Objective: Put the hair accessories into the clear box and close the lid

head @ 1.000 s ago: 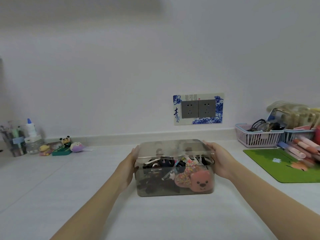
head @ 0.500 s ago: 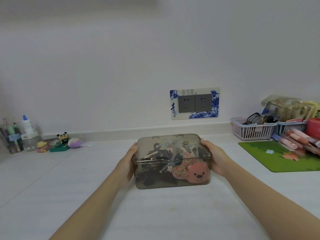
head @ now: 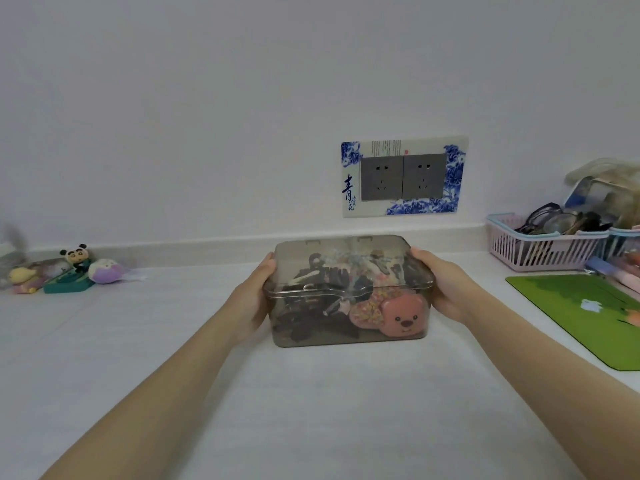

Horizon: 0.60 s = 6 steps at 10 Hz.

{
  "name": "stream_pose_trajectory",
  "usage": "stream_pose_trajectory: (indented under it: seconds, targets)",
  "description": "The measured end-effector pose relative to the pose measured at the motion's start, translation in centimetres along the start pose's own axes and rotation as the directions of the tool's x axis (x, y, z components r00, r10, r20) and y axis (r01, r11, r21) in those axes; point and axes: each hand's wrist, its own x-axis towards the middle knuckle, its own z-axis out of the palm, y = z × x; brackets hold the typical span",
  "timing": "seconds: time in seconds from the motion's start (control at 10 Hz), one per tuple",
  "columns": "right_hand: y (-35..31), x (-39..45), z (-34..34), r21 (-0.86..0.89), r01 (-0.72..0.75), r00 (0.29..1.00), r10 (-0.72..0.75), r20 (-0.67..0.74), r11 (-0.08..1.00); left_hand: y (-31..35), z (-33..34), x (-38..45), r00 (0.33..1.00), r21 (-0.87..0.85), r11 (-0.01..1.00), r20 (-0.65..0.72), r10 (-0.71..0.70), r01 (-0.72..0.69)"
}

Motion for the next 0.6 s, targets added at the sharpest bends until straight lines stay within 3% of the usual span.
stream_pose_trajectory:
  seconds: [0.2, 0.4, 0.5, 0.6]
  targets:
    - [-0.5, 4.5, -0.6, 0.024, -0.088, 0.996, 0.088, 0.002, 0.996, 0.1, -0.7, 4.5, 0.994, -0.008, 0.995, -0.021, -0.104, 0.104]
    - [-2.9, 5.4, 0.0, -0.149, -0.172, 0.985, 0.168, -0.043, 0.974, 3.5, 0.4, 6.5, 0.955, 0.167, 0.94, -0.045, -0.293, 0.296]
    - [-4.7, 5.4, 1.2, -0.316, -0.238, 0.969, 0.2, -0.146, 0.919, 5.1, 0.9, 7.6, 0.911, 0.254, 0.875, -0.118, -0.394, 0.412]
    - [-5.9, 4.7, 1.9, -0.458, -0.299, 0.946, 0.195, -0.26, 0.837, 6.6, 1.1, 8.4, 0.872, 0.476, 0.732, -0.226, -0.434, 0.488]
